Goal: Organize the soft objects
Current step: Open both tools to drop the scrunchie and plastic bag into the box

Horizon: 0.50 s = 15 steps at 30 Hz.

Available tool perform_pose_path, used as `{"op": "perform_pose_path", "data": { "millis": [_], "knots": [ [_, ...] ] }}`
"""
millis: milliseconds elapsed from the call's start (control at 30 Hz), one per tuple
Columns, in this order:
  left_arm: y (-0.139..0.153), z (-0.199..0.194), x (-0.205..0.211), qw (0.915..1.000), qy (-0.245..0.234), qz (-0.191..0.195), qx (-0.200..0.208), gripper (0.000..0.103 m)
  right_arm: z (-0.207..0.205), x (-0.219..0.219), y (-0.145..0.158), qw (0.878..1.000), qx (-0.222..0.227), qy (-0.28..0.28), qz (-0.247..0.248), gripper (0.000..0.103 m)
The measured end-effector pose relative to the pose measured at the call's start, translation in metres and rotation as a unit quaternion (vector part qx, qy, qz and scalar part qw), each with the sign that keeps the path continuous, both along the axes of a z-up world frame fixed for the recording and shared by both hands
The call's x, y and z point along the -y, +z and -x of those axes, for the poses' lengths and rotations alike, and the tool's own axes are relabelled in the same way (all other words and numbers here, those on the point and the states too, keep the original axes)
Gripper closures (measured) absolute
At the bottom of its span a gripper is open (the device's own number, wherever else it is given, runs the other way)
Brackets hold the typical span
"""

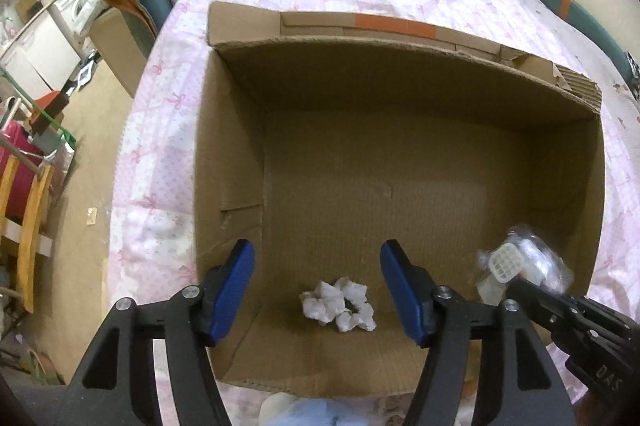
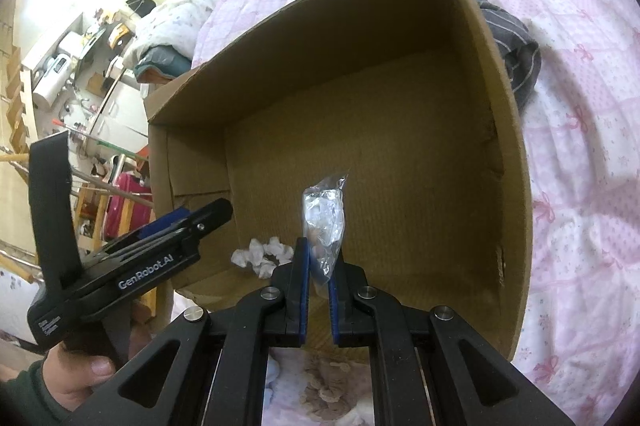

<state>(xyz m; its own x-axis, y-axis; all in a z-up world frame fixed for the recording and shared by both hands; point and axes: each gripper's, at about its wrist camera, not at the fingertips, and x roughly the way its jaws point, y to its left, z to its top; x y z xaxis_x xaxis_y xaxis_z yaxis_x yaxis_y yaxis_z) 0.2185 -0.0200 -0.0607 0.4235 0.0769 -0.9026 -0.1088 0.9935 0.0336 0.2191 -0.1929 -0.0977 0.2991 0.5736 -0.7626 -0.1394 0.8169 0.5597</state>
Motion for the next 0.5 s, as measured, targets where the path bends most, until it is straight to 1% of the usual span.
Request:
{"op": "perform_pose_path", "data": {
  "millis": [100, 233, 300, 333, 367, 400, 433, 500],
  "knots": [
    [0.005, 0.006, -0.005, 0.9998, 0.01, -0.005, 0.014, 0.041, 0.0, -0.003, 0.002, 1.0, 0.007, 0.004, 0.002, 0.093],
    [0.011, 0.01, -0.013, 0.9997, 0.015, 0.007, 0.018, 0.041, 0.002, -0.003, 0.003, 1.0, 0.018, 0.003, 0.01, 0.091],
    [0.014, 0.012, -0.016, 0.9996, 0.015, 0.013, 0.021, 0.041, 0.003, -0.003, 0.005, 1.0, 0.023, 0.001, 0.007, 0.077],
    [0.015, 0.013, -0.017, 0.9995, 0.015, 0.015, 0.023, 0.04, 0.003, -0.001, 0.006, 1.0, 0.026, -0.002, 0.006, 0.052],
    [0.016, 0.015, -0.018, 0.9994, 0.014, 0.017, 0.025, 0.04, 0.004, 0.0, 0.008, 0.999, 0.032, -0.005, 0.003, 0.02],
    [0.018, 0.018, -0.018, 0.9993, 0.014, 0.018, 0.028, 0.04, 0.005, 0.002, 0.011, 0.999, 0.042, -0.011, 0.001, 0.013],
    [0.02, 0.02, -0.019, 0.9993, 0.013, 0.019, 0.03, 0.041, 0.007, 0.003, 0.016, 0.998, 0.06, -0.019, 0.0, 0.011],
    [0.023, 0.024, -0.021, 0.9991, 0.012, 0.018, 0.037, 0.04, 0.008, 0.003, 0.023, 0.997, 0.078, -0.018, 0.003, 0.011]
  ]
}}
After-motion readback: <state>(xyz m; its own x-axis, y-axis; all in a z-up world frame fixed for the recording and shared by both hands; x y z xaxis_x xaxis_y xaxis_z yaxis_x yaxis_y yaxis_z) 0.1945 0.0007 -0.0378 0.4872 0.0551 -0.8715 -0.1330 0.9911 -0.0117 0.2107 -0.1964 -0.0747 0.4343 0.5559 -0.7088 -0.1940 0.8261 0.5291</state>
